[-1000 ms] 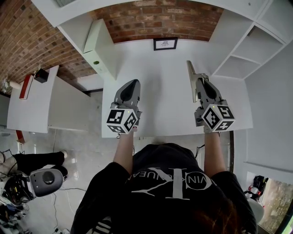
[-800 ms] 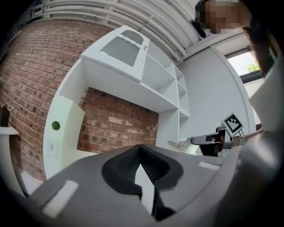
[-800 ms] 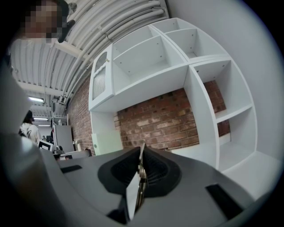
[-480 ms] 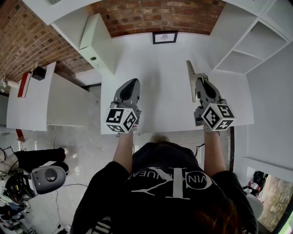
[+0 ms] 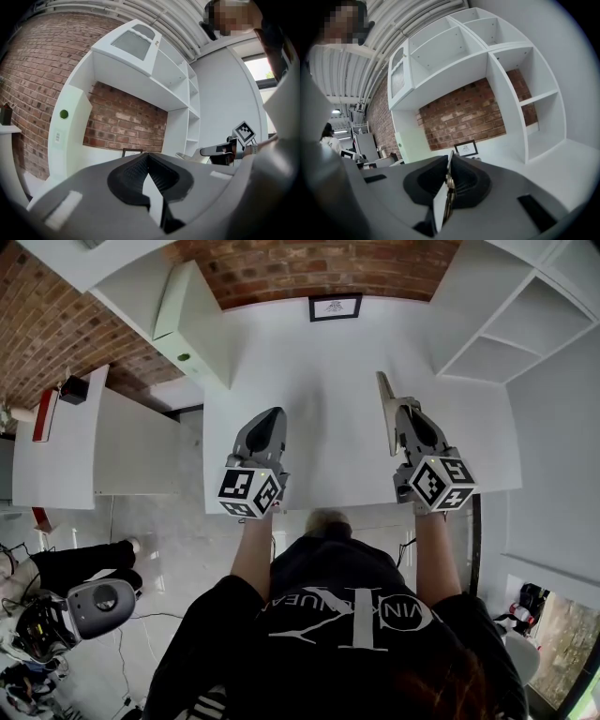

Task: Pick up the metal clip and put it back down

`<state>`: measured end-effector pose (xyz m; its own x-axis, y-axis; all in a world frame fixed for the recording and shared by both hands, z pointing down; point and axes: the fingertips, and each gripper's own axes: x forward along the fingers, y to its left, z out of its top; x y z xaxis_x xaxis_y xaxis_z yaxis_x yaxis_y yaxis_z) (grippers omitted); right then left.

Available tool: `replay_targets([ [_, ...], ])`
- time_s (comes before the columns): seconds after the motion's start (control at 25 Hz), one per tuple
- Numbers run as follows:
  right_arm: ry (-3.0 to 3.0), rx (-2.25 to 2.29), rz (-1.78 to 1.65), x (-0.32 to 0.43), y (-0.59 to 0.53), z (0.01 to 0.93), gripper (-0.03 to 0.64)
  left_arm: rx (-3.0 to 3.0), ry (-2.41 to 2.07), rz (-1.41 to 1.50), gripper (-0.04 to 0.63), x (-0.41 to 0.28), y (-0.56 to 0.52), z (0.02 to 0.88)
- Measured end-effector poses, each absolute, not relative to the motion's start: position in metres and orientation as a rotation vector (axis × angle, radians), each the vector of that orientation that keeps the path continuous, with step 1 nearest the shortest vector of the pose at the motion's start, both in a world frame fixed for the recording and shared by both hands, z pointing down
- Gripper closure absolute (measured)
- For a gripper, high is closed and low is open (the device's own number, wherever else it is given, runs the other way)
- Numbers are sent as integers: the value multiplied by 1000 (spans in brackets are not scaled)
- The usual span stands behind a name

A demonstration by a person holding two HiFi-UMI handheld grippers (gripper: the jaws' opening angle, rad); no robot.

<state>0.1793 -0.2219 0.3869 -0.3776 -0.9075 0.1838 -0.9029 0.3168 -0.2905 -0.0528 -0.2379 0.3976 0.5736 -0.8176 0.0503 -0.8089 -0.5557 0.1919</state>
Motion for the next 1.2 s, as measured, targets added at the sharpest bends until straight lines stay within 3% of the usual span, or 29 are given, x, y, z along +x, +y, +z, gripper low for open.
replay_targets([
  [1.2, 2467, -1699, -969, 149, -216, 496, 589, 2560, -1283, 44, 584, -45, -224, 465],
])
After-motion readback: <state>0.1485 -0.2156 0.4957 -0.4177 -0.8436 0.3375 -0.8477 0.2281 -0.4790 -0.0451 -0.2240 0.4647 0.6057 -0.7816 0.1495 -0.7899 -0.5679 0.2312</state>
